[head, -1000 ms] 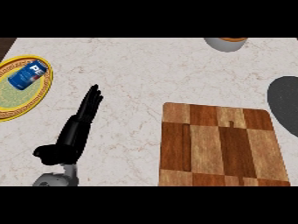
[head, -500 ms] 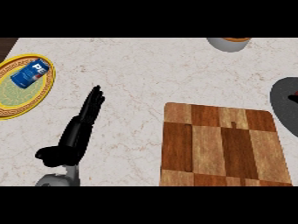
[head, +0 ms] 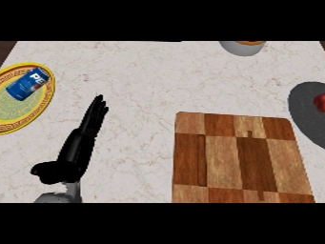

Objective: Pick the bell pepper from the cutting board and place it in the pan

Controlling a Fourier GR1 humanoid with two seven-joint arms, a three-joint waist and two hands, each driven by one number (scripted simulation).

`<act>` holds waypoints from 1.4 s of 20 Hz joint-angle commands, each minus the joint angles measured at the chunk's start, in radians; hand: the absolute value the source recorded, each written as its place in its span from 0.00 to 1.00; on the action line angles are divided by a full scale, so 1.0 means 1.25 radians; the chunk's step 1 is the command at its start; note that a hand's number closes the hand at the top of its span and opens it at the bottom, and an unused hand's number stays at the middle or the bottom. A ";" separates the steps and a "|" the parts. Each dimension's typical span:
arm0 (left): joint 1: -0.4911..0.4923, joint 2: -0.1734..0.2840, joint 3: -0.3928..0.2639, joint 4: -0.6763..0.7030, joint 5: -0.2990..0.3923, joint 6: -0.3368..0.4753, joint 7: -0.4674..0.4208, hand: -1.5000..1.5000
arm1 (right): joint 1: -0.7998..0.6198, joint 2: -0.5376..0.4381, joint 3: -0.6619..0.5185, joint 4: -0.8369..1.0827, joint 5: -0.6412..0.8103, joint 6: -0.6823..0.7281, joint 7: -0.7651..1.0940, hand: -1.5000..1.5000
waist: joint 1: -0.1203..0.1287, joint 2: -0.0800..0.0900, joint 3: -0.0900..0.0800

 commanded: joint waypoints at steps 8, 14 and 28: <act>0.011 -0.030 -0.021 0.010 -0.031 0.044 0.000 0.50 | 0.155 -0.062 -0.046 -0.010 -0.142 0.378 -0.121 0.00 | -0.029 -0.011 -0.003; 0.076 -0.021 -0.034 -0.058 -0.025 0.019 0.008 0.50 | 0.253 -0.046 -0.005 -0.087 -0.177 0.439 -0.184 0.00 | -0.023 -0.011 -0.004; -0.042 -0.020 0.033 0.025 -0.013 0.016 0.009 0.50 | 0.450 0.046 0.079 -0.353 -0.280 0.409 -0.122 0.00 | -0.026 -0.010 -0.004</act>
